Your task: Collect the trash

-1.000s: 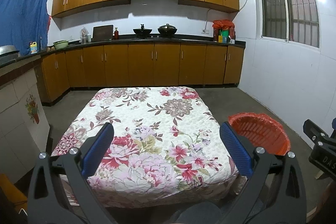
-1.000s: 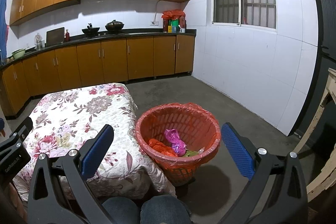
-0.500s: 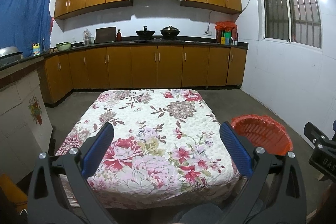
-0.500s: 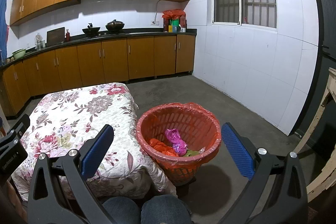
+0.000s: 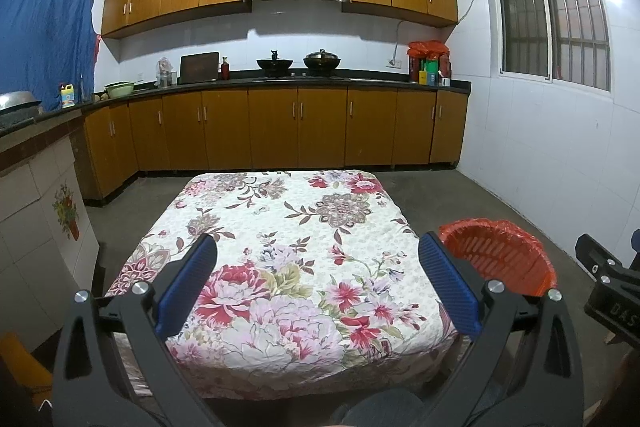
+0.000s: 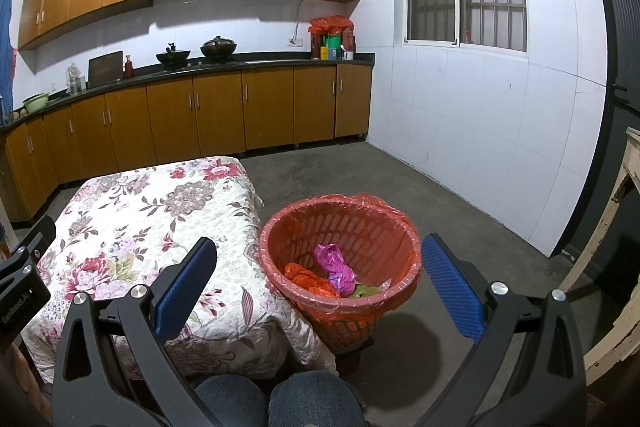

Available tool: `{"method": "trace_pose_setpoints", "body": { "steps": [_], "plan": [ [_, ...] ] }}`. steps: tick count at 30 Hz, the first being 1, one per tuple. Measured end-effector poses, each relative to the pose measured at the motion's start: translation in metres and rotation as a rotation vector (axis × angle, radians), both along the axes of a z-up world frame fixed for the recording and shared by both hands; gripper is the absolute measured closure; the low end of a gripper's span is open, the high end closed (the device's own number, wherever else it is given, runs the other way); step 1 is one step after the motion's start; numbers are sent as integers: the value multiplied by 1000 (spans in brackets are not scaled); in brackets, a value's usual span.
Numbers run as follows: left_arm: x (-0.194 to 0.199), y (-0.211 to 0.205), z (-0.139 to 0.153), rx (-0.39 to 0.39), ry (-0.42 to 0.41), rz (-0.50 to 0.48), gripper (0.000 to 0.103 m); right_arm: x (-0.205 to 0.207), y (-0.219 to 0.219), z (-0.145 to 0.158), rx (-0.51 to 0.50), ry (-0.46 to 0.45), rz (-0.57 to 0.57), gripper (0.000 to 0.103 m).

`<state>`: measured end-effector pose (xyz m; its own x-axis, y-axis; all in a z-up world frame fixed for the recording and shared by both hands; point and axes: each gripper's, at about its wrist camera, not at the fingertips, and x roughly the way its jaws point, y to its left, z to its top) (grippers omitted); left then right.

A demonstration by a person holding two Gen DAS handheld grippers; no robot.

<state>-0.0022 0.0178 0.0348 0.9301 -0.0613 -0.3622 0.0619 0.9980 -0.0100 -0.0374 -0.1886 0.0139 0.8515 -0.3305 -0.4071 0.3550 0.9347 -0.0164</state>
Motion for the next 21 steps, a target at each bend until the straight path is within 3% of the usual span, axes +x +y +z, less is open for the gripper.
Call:
{"method": "trace_pose_setpoints", "body": {
  "steps": [21],
  "plan": [
    [1, -4, -3, 1, 10, -16, 4, 0, 1, -1, 2, 2, 0, 2]
  ]
}}
